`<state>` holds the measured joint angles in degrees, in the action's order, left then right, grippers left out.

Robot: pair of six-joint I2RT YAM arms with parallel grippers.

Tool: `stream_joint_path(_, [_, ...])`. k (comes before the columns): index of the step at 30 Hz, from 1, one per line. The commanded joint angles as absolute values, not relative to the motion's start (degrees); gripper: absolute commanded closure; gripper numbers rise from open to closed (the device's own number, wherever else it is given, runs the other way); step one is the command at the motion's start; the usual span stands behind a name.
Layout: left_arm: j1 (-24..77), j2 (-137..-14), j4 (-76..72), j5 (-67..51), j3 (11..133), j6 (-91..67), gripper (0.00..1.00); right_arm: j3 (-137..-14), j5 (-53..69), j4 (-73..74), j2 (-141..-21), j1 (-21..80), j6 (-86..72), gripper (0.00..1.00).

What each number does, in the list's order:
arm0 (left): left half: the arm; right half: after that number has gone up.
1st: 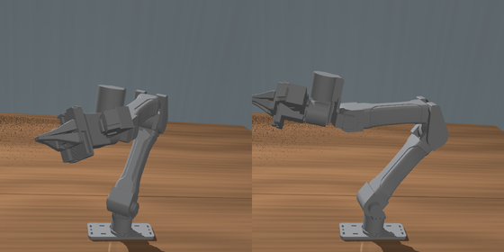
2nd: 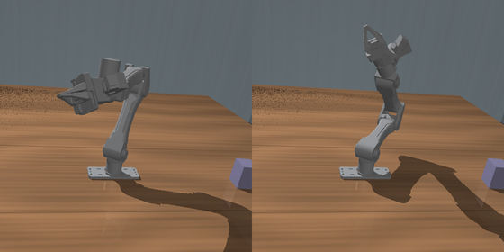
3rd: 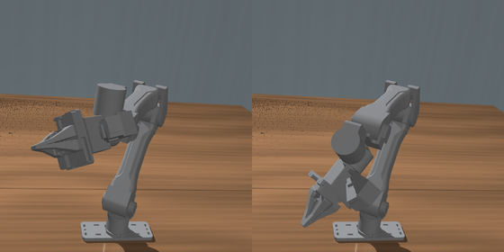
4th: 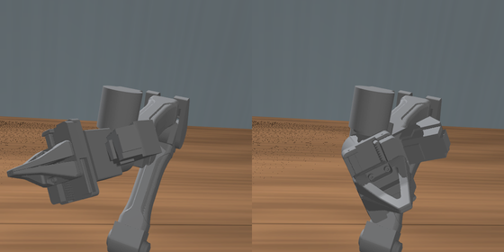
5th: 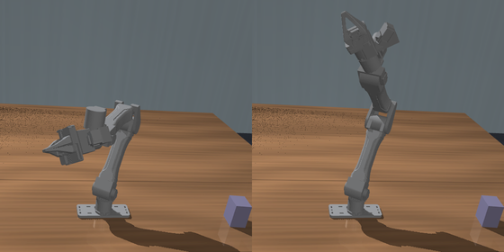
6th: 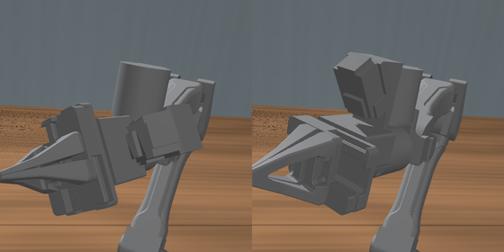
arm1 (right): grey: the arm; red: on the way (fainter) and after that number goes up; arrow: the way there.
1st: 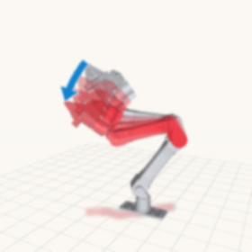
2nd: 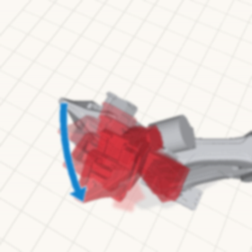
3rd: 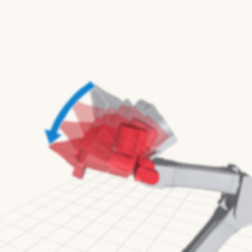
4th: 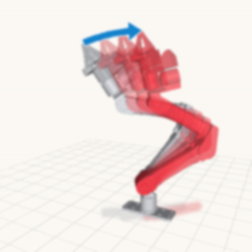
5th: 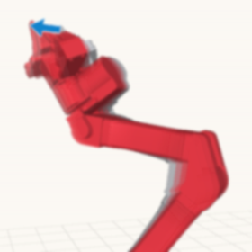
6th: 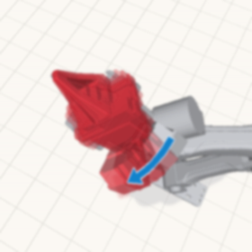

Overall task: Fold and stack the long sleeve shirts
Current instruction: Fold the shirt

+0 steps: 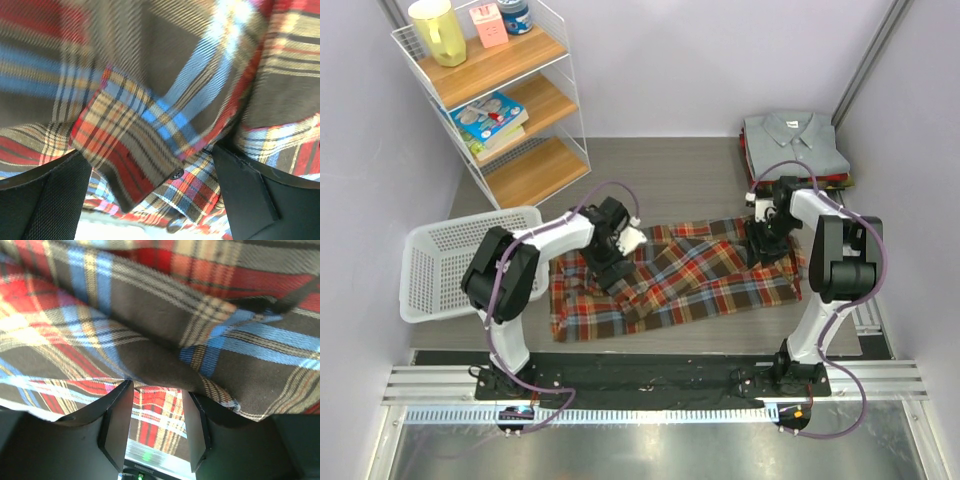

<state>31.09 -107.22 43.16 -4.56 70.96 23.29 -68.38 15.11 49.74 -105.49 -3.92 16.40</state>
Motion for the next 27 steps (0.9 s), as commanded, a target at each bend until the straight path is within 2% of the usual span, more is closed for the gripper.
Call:
stream_joint_path(1, [39.9,-104.7,51.7,-7.8,65.3,20.3,0.0,-72.7,8.4,43.7,-112.1,-3.7,21.3,0.5])
stream_joint_path(5, [46.3,-100.8,55.4,-10.8,64.8,19.7,0.0,-77.1,7.7,44.6,-115.0,-0.7,24.3,0.51])
stream_joint_path(8, [46.9,-98.6,58.7,-16.5,65.6,19.2,0.0,-79.5,7.6,44.0,-116.5,5.0,25.0,0.5])
stream_joint_path(12, [45.7,-92.7,59.0,-18.4,66.3,19.2,0.0,-83.8,6.9,43.2,-120.1,12.0,24.3,0.5])
stream_joint_path(19, [28.8,-80.9,55.2,-30.2,68.6,13.8,0.0,-95.9,6.6,43.1,-127.9,20.6,24.6,0.5])
stream_joint_path(21, [25.1,-77.7,52.1,-29.4,67.4,12.4,0.0,-101.2,6.2,43.2,-131.0,22.5,24.6,0.5])
stream_joint_path(26, [24.3,-73.0,42.7,-19.9,62.7,9.1,0.0,-114.1,1.1,38.5,-138.3,22.9,25.2,0.5])
stream_joint_path(27, [24.3,-72.3,41.1,-17.9,61.7,8.8,0.0,-120.3,-2.1,37.7,-141.0,22.4,25.1,0.5])
